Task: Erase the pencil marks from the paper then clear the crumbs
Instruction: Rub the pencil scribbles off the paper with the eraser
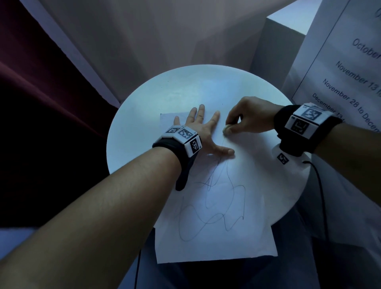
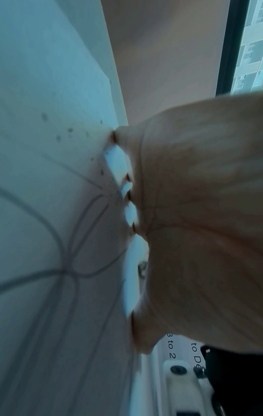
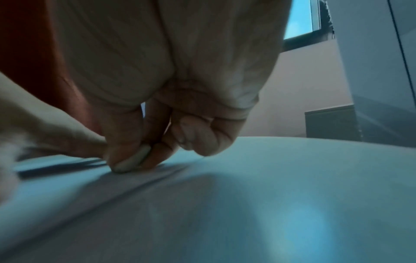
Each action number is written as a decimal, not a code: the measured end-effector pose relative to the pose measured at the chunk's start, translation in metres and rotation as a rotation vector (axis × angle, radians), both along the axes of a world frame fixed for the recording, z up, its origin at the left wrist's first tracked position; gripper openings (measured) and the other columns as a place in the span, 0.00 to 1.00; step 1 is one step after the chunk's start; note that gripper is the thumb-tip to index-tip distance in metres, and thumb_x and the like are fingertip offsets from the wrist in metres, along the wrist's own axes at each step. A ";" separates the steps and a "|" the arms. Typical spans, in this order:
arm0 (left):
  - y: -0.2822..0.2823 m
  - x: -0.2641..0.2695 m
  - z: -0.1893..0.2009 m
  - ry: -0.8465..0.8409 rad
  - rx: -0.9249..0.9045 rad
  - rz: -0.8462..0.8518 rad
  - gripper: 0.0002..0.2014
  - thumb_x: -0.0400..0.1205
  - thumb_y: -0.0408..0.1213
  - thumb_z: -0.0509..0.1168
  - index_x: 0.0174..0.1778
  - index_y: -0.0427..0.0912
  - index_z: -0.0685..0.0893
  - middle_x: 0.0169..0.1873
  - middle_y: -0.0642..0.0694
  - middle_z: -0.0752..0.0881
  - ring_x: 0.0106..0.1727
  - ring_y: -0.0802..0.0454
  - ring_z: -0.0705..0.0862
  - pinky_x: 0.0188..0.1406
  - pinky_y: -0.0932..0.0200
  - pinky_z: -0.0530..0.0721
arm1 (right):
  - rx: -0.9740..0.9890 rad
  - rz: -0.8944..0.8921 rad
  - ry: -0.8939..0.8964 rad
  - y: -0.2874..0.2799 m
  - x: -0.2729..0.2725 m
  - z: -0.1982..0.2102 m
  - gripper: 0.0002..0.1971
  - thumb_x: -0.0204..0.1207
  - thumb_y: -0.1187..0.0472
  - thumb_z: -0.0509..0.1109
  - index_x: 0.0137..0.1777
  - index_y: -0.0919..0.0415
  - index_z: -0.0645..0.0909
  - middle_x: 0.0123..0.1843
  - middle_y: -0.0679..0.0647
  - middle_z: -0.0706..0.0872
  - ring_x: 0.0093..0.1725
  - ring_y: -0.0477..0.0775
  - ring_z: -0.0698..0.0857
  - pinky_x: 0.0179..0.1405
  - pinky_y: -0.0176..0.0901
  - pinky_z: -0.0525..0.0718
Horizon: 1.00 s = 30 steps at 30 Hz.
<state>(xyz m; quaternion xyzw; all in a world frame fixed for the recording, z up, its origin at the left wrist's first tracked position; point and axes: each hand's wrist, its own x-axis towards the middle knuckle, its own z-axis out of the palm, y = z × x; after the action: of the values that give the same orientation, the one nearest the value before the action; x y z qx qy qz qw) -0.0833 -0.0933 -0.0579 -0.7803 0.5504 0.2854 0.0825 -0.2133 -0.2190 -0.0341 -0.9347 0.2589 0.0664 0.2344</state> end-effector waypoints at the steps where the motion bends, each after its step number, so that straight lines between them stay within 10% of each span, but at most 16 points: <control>1: 0.000 0.000 0.000 0.000 0.000 0.000 0.65 0.60 0.85 0.61 0.84 0.65 0.31 0.84 0.47 0.27 0.85 0.46 0.28 0.80 0.26 0.36 | -0.010 -0.048 -0.027 -0.005 0.002 -0.001 0.06 0.70 0.51 0.78 0.42 0.52 0.90 0.38 0.45 0.89 0.37 0.40 0.82 0.35 0.35 0.76; 15: 0.000 0.000 0.000 -0.009 -0.003 -0.012 0.64 0.61 0.84 0.61 0.84 0.65 0.31 0.85 0.46 0.27 0.85 0.46 0.28 0.80 0.26 0.35 | -0.058 -0.061 -0.087 0.006 0.008 -0.002 0.05 0.69 0.58 0.74 0.37 0.58 0.89 0.35 0.53 0.89 0.38 0.55 0.87 0.39 0.49 0.87; 21: -0.001 0.002 -0.003 -0.008 -0.021 -0.010 0.63 0.61 0.84 0.61 0.84 0.66 0.32 0.85 0.46 0.28 0.86 0.46 0.29 0.80 0.26 0.37 | 0.002 0.023 -0.019 0.016 0.006 0.002 0.08 0.71 0.57 0.74 0.38 0.62 0.88 0.31 0.54 0.86 0.33 0.56 0.83 0.31 0.40 0.80; 26: 0.002 -0.005 0.004 -0.050 -0.007 -0.016 0.63 0.63 0.83 0.61 0.86 0.61 0.35 0.86 0.46 0.32 0.87 0.45 0.34 0.81 0.27 0.42 | 0.581 -0.435 -0.214 -0.004 0.013 -0.002 0.06 0.78 0.64 0.71 0.43 0.67 0.80 0.33 0.63 0.82 0.29 0.57 0.80 0.24 0.43 0.85; 30: 0.000 -0.034 0.010 -0.216 -0.095 -0.096 0.48 0.80 0.69 0.60 0.88 0.45 0.48 0.88 0.41 0.43 0.87 0.44 0.48 0.80 0.32 0.55 | 0.660 -0.464 -0.202 -0.002 0.015 -0.007 0.08 0.80 0.66 0.67 0.40 0.61 0.74 0.32 0.61 0.79 0.29 0.56 0.77 0.27 0.44 0.79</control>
<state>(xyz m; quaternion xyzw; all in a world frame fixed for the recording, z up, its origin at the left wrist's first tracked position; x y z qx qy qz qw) -0.1176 -0.0932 -0.0482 -0.7824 0.5878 0.1689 0.1177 -0.1987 -0.2215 -0.0416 -0.7280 0.4032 -0.0009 0.5545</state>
